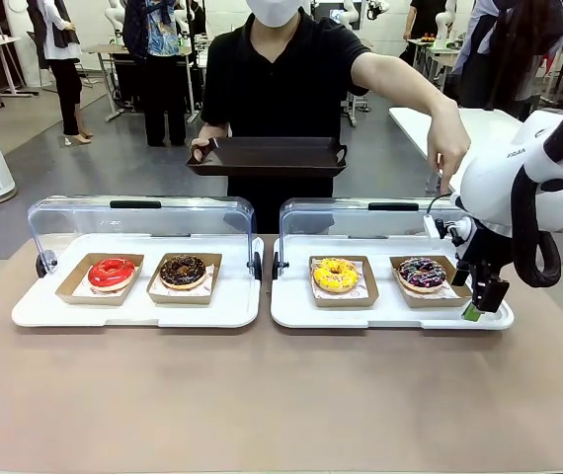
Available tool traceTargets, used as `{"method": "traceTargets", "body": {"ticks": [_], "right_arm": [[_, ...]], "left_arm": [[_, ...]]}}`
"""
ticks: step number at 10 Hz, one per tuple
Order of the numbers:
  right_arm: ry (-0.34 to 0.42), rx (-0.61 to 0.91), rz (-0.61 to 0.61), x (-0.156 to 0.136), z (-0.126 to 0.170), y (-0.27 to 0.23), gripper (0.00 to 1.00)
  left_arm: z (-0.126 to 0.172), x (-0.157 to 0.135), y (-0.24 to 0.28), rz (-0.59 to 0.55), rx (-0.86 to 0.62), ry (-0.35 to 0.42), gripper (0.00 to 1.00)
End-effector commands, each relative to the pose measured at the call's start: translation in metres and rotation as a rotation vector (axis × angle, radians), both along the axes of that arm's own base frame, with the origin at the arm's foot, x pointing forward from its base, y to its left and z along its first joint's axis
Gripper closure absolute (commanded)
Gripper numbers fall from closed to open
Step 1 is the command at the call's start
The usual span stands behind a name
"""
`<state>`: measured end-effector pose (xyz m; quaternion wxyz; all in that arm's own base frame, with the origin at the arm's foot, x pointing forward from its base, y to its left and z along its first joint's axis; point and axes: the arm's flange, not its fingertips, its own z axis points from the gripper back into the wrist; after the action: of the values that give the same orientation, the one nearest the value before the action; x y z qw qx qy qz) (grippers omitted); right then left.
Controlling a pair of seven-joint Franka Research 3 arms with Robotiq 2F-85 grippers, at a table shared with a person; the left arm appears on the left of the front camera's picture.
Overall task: Provide the desired donut to the person.
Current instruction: Pick up and lift the Paper togo box containing the Donut pointed at by the person.
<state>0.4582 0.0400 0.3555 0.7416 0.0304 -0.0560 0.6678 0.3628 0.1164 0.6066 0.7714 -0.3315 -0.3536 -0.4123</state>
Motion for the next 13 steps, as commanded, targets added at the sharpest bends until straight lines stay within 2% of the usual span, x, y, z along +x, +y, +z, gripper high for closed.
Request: {"method": "traceTargets", "body": {"ticks": [1, 9, 13], "right_arm": [[-0.03, -0.011, 0.007, 0.003, -0.014, -0.008, 0.0], [0.012, 0.008, -0.035, 0.042, -0.019, -0.021, 0.0], [0.05, 0.021, -0.045, 0.05, -0.03, -0.023, 0.0]], "left_arm": [[0.002, -0.001, 0.002, -0.001, -0.01, 0.002, 0.0], [0.002, -0.001, 0.002, -0.001, -0.01, 0.002, 0.0], [0.002, -0.001, 0.002, -0.001, -0.01, 0.002, 0.0]]}}
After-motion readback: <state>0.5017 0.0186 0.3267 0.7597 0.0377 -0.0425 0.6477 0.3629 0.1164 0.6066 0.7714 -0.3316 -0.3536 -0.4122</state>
